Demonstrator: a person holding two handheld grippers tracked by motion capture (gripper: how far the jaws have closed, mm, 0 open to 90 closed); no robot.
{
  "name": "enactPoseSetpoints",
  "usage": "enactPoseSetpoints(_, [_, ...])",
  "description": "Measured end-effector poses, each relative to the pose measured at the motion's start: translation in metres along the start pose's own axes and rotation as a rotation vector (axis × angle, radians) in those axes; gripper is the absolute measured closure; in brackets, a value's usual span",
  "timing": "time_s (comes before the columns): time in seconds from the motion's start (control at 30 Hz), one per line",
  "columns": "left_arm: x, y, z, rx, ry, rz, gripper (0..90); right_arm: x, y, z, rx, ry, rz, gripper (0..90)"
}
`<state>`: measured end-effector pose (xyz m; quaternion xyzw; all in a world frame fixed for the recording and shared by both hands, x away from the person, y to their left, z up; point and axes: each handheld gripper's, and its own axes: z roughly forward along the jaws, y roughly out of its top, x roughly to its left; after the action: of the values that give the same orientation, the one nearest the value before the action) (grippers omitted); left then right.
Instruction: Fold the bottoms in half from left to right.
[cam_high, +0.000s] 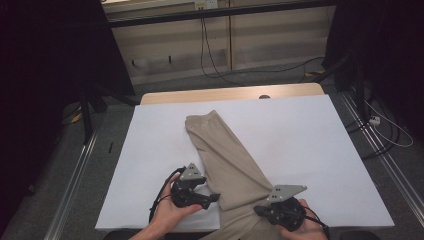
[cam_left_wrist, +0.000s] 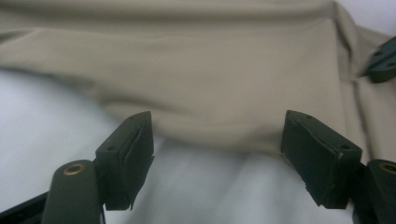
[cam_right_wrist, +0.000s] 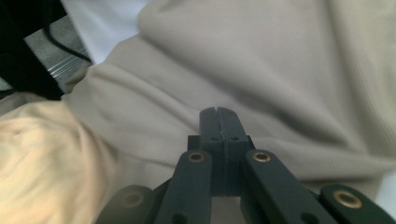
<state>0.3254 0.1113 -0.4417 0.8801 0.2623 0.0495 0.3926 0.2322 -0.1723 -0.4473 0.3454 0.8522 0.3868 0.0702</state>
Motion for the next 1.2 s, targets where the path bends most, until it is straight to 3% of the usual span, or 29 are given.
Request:
enactPoseSetpoints(0.1, [0.003, 0.007, 0.009, -0.008, 0.0, -0.012, 25.6, 0.0, -0.012, -0.015, -0.003, 0.017, 0.041, 90.0])
enactPoseSetpoints(0.23, [0.01, 0.013, 0.019, 0.002, 0.07, 0.017, 26.0, -0.001, -0.022, -0.026, 0.012, -0.016, 0.059, 90.0])
enactPoseSetpoints(0.33, [0.022, 0.015, 0.023, 0.011, 0.09, -0.036, 28.7, -0.002, -0.029, -0.034, 0.011, -0.031, 0.091, 90.0])
enactPoseSetpoints(0.4, [0.027, 0.015, 0.023, 0.001, 0.135, -0.031, 28.9, 0.003, -0.03, -0.034, 0.026, -0.05, 0.088, 90.0])
enactPoseSetpoints(0.47, [0.027, 0.014, 0.012, -0.012, 0.11, -0.051, 30.2, 0.001, -0.031, -0.033, 0.027, -0.071, 0.123, 88.9])
enactPoseSetpoints(0.53, [0.023, 0.013, 0.006, -0.023, 0.097, -0.028, 35.7, 0.0, -0.031, -0.034, 0.017, -0.087, 0.127, 85.0])
enactPoseSetpoints(0.57, [0.017, 0.012, 0.0, -0.032, 0.086, -0.012, 35.7, -0.002, -0.031, -0.035, 0.0, -0.097, 0.138, 77.1])
enactPoseSetpoints(0.6, [0.009, 0.01, -0.007, -0.04, 0.06, -0.005, 43.6, -0.006, -0.029, -0.037, -0.04, -0.088, 0.174, 70.6])
enactPoseSetpoints(0.63, [0.001, 0.007, -0.013, -0.05, 0.019, 0.013, 51.6, -0.008, -0.027, -0.038, -0.057, -0.095, 0.171, 68.9])
enactPoseSetpoints(0.67, [-0.008, 0.004, -0.018, -0.057, -0.006, 0.04, 51.6, -0.008, -0.027, -0.038, -0.057, -0.095, 0.171, 68.9])
enactPoseSetpoints(0.7, [-0.026, -0.003, -0.021, -0.04, -0.065, 0.093, 61.9, -0.012, -0.021, -0.036, -0.061, -0.132, 0.163, 65.8])
enactPoseSetpoints(0.73, [-0.026, -0.003, -0.021, -0.04, -0.065, 0.093, 66.0, -0.012, -0.021, -0.036, -0.061, -0.132, 0.163, 65.8])
enactPoseSetpoints(0.77, [-0.035, -0.006, -0.02, -0.031, -0.107, 0.103, 66.0, -0.016, -0.018, -0.034, -0.062, -0.142, 0.16, 65.5])
enactPoseSetpoints(0.83, [-0.047, -0.01, -0.013, 0.012, -0.15, 0.135, 72.4, -0.026, -0.01, -0.029, -0.065, -0.162, 0.158, 64.6])
enactPoseSetpoints(0.87, [-0.051, -0.011, -0.008, 0.022, -0.172, 0.146, 71.9, -0.031, -0.006, -0.026, -0.062, -0.171, 0.154, 64.7])
enactPoseSetpoints(0.9, [-0.054, -0.009, 0.001, 0.035, -0.174, 0.16, 64.8, -0.041, 0.003, -0.017, -0.051, -0.179, 0.149, 65.0])
enactPoseSetpoints(0.93, [-0.054, -0.009, 0.001, 0.035, -0.174, 0.16, 60.3, -0.041, 0.003, -0.017, -0.051, -0.179, 0.149, 65.0])
enactPoseSetpoints(1.0, [-0.055, -0.005, 0.01, 0.041, -0.152, 0.178, 50.3, -0.049, 0.01, -0.007, -0.039, -0.189, 0.148, 65.1])
enactPoseSetpoints(1.03, [-0.055, -0.002, 0.014, 0.04, -0.147, 0.184, 50.3, -0.052, 0.013, -0.003, -0.029, -0.188, 0.147, 65.1])
enactPoseSetpoints(1.1, [-0.054, 0.001, 0.022, 0.049, -0.125, 0.222, 41.6, -0.058, 0.017, 0.005, -0.011, -0.214, 0.127, 62.5])
enactPoseSetpoints(1.2, [-0.056, 0.002, 0.026, 0.043, -0.112, 0.237, 38.1, -0.062, 0.017, 0.011, 0.004, -0.233, 0.124, 58.0])
